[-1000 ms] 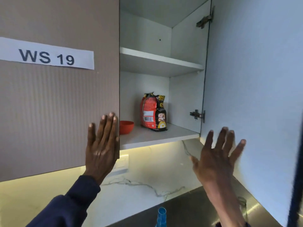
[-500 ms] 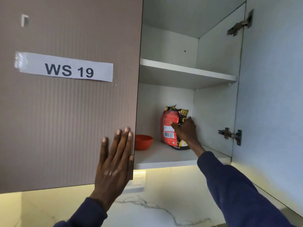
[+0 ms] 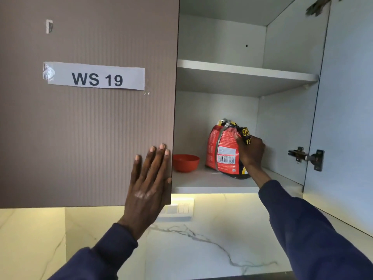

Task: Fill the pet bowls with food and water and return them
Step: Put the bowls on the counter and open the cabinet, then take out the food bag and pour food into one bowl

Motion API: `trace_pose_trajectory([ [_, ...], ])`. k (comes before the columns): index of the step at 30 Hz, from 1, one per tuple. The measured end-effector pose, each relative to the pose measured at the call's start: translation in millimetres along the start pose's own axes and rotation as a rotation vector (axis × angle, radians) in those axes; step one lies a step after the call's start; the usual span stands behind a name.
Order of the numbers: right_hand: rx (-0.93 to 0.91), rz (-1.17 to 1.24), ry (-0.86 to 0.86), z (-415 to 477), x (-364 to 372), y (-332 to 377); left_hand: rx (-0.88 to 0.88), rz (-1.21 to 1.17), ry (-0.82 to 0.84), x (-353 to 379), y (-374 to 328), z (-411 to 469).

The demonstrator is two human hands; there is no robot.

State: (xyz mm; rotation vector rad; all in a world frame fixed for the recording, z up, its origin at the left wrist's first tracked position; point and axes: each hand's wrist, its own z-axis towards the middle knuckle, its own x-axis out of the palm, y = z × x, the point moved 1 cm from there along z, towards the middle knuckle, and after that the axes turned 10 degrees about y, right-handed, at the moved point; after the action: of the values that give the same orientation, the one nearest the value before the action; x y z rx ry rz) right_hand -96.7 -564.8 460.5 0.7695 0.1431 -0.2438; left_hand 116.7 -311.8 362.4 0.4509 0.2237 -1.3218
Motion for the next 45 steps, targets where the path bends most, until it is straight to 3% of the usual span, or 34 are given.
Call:
trace_pose_trajectory([
  [10,-0.108,0.444,0.055,-73,-54,34,-0.067,-0.024,0.14,-6,-8,-27],
  [14,-0.132,0.594,0.029,-107,-62,52,-0.126,-0.164,0.19,-18,-16,-32],
  [16,-0.147,0.658,0.029,-125,-63,56,-0.185,-0.377,0.18,-27,-27,-35],
  [19,-0.169,0.74,0.019,-153,-62,58,-0.364,-0.88,0.161,-49,-46,-34],
  [22,-0.171,0.744,0.036,-187,-56,56,-0.417,-1.295,0.223,-65,-62,-32],
  [27,-0.136,0.729,0.267,-266,-28,25,-0.73,-1.703,0.278,-63,-74,-61],
  [35,0.12,0.661,0.423,-411,5,-46,-1.198,-1.867,0.388,-44,-104,-213],
  [41,0.29,0.572,0.615,-495,23,-95,-1.526,-1.771,0.375,-24,-121,-311],
  [45,0.343,0.497,0.725,-528,34,-111,-1.626,-1.683,0.384,-17,-123,-355],
])
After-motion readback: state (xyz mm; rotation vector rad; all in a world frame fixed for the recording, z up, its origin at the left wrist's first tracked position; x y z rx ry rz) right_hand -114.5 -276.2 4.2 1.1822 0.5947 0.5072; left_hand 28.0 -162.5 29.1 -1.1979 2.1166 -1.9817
